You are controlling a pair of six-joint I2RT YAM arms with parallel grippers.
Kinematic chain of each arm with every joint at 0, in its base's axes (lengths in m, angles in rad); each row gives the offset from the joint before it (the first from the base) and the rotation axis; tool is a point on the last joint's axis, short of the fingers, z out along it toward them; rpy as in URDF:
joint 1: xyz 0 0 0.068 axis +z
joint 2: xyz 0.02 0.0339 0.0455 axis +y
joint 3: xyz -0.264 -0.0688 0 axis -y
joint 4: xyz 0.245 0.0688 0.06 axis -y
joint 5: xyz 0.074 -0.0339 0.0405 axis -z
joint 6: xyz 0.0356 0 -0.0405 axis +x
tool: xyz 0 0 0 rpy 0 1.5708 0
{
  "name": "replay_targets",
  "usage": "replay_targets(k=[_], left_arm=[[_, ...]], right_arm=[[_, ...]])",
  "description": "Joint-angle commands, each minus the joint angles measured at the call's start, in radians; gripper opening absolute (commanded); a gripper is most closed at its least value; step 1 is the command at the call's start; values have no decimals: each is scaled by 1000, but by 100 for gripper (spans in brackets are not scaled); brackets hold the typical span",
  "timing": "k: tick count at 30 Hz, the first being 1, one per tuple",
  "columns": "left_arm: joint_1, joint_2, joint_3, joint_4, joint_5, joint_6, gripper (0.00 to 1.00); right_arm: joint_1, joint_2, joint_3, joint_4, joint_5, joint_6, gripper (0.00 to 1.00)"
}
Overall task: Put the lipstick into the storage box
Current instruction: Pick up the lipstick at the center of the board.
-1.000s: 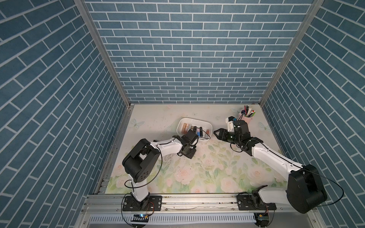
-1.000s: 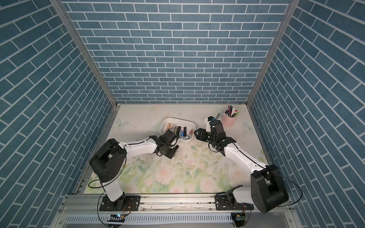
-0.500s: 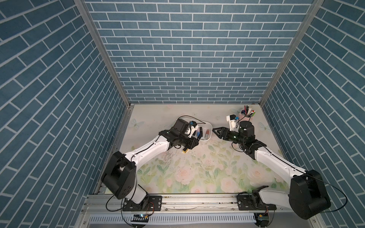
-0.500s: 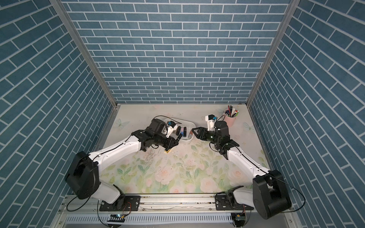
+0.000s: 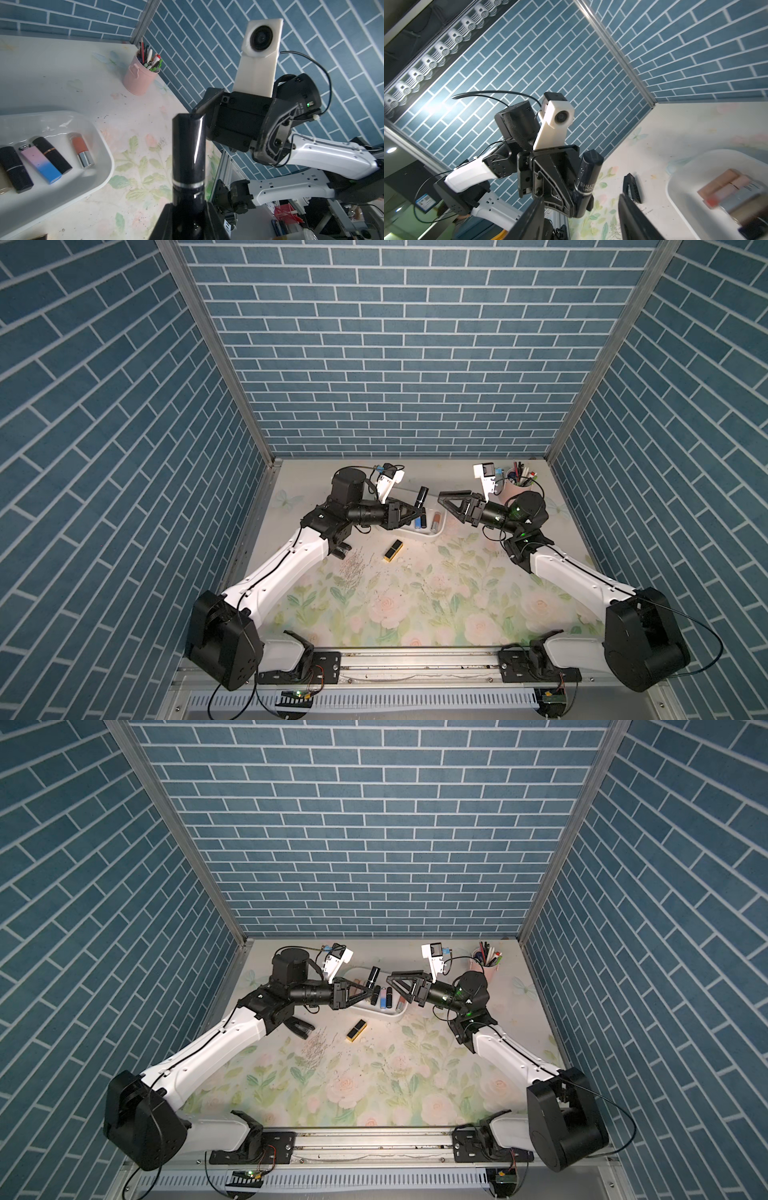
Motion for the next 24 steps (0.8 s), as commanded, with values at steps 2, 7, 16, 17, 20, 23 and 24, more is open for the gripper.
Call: replay_targets(k=[2,7,16,17,20,23,24], left_arm=[[4,-34,-17,101,77,-68,17],[4,-45,-23,115,92,-81,17],[4,-66,-45,133,95,-93,17],[4,-66,-47,134,95,-92,17],[4,-68,-50,131,95,-90,17],[4,-71,-51,132,95,-91,17],[4,-71,-51,133,95,-91,17]], right_arm=[[26,26,55,103,-49,36,61],[71,58,99,135,-72,40,61],[109,97,141,133,-72,41,56],[109,97,141,134,-70,40,55],[113,103,141,139,-72,41,50],[117,105,139,140,-73,42,43],[118,106,139,142,-73,44,41]])
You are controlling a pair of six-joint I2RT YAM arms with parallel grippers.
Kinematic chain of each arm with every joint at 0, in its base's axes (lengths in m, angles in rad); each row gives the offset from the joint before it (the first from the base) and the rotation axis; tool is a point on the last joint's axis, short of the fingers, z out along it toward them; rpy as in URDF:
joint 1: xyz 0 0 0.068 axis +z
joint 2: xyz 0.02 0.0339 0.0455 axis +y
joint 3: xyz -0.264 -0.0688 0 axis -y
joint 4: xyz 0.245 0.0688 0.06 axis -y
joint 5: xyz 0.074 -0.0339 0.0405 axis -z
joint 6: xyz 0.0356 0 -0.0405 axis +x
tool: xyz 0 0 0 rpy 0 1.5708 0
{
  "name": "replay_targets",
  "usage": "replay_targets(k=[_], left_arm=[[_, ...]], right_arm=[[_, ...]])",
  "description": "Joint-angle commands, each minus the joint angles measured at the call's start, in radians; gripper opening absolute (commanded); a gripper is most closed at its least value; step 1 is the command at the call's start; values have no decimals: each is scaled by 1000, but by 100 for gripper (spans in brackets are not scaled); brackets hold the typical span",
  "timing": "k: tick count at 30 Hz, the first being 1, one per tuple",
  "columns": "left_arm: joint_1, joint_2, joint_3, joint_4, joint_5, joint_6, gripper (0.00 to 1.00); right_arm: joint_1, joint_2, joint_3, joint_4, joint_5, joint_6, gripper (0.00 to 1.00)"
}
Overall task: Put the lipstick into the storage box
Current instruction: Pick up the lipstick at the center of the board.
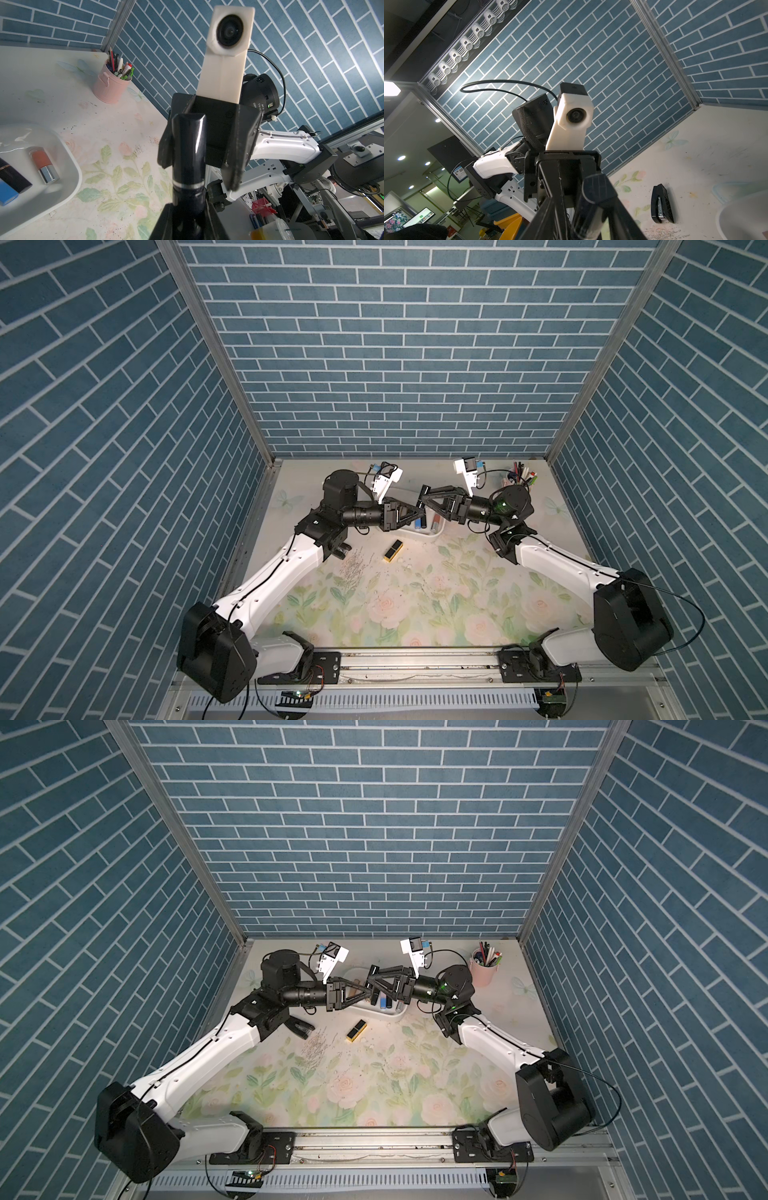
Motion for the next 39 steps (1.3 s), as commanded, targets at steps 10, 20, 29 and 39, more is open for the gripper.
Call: replay_targets(k=[10,20,29,39], left_arm=[[3,-19,-20,16,19,3,18],[3,-15,9,-74,-39,63,71],[32,-72,78,-294,-239,226,100],[31,-195,39,-460,-749,330,100]], right_arm=[[22,17,27,99,-29,31,17],[22,14,22,103,0,39,9],[-29,1,67,-246,150,-88,8],[-55,121,224,-824,455,-225,8]])
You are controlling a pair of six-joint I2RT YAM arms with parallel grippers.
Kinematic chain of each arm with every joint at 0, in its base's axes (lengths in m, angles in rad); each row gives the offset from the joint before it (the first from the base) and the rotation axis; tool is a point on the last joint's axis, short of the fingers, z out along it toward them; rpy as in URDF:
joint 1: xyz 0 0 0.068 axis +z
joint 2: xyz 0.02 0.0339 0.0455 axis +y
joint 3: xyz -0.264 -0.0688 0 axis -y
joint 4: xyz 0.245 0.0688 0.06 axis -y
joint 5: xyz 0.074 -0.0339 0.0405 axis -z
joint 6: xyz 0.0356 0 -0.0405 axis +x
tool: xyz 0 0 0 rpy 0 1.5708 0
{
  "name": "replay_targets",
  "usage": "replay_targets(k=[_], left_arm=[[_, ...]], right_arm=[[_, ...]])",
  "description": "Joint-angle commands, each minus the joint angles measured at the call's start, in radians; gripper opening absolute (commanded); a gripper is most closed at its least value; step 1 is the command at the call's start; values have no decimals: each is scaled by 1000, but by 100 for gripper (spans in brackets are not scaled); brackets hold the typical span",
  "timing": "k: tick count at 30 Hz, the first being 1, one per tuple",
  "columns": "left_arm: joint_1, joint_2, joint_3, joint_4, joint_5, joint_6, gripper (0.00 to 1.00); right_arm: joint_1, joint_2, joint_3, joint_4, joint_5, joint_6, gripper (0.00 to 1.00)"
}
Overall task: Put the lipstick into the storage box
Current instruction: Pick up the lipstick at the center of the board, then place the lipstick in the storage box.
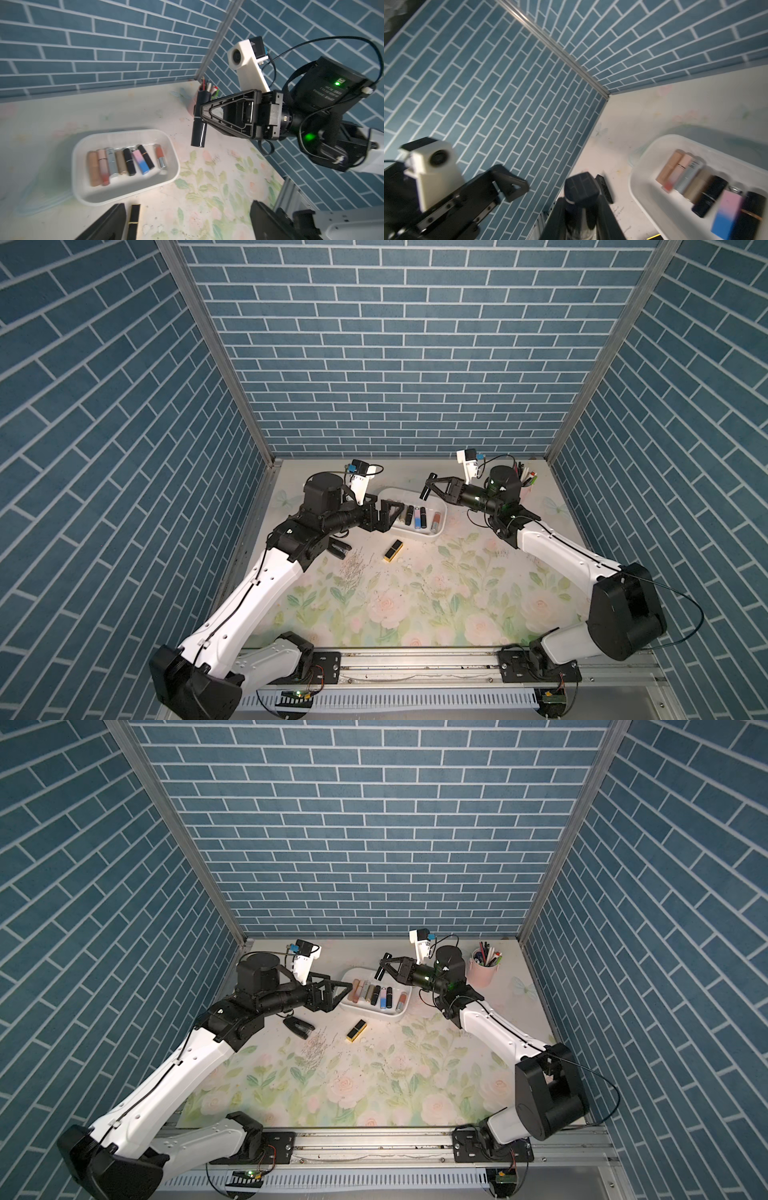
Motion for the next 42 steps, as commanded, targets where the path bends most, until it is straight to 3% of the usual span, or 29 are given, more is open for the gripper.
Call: replay_targets(k=[1,7,20,42], left_arm=[[3,-14,-28,-87,-203,64,100],[-48,-6,-89,-148,-331,112,100],[-148,147,-146,-143,-358,137,100],[-173,272,-183,-111,-348,150,100]], right_arm=[[0,72,60,-246,121,-76,8],[1,216,179,-452,240,-154,8],[11,459,429,-731,381,-334,7],[26,640,571,-796,411,-379,8]])
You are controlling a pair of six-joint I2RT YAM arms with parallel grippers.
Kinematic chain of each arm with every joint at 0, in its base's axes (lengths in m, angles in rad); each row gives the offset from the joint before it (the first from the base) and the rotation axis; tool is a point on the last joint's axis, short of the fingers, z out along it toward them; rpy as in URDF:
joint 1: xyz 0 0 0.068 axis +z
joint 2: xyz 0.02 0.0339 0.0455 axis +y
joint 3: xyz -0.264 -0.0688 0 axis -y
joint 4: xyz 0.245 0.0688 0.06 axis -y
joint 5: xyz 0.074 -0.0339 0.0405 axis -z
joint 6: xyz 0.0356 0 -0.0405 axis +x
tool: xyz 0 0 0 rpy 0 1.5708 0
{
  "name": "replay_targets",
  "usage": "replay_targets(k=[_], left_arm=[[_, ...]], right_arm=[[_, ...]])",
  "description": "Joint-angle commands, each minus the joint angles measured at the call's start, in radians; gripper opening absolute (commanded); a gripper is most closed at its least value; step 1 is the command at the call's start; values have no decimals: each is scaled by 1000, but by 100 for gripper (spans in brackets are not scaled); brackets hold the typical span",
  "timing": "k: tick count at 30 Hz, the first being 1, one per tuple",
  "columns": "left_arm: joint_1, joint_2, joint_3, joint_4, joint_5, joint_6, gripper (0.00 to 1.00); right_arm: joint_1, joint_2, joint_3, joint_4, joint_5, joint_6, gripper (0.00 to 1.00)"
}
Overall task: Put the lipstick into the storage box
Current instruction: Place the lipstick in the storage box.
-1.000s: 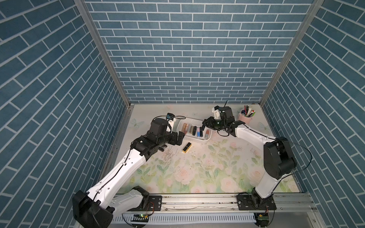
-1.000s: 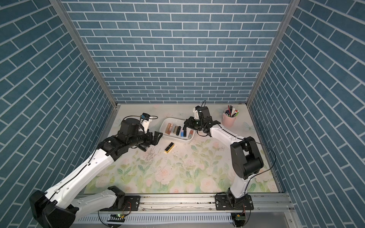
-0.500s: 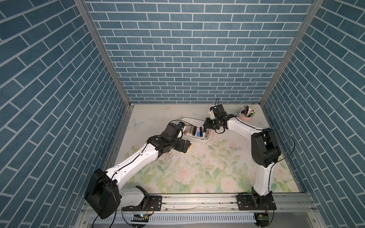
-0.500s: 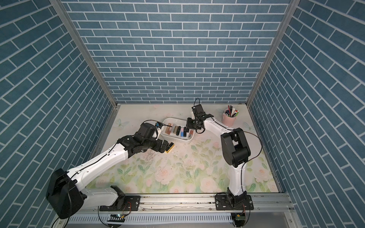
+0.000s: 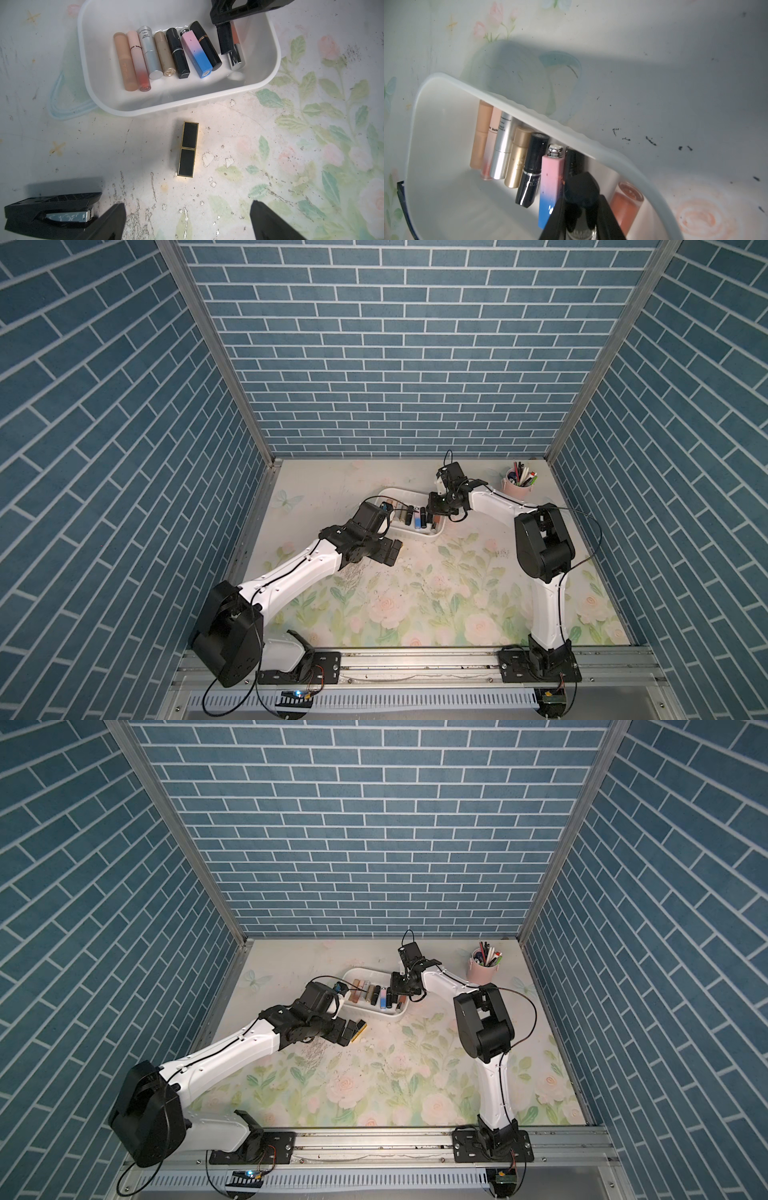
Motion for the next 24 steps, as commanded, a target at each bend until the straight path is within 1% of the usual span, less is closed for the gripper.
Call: replay_targets(k=[1,8,12,18,22,24], left_arm=[[-5,7,-23,5,-8,17,100],[-5,12,-33,7,-1,18,100],[-5,11,-37,9,0,18,100],[-5,9,-44,8,1,18,100],[-5,11,-49,11,0,20,99],[-5,13,-48,10,1,20,99]], right_arm=[[6,27,34,-31,13,-39,8],[8,42,40,-30,11,-39,14],[7,47,40,-28,5,-36,18],[12,46,40,-21,-5,-33,31],[15,40,41,-21,-6,-30,38],[15,31,40,-22,-6,-28,44]])
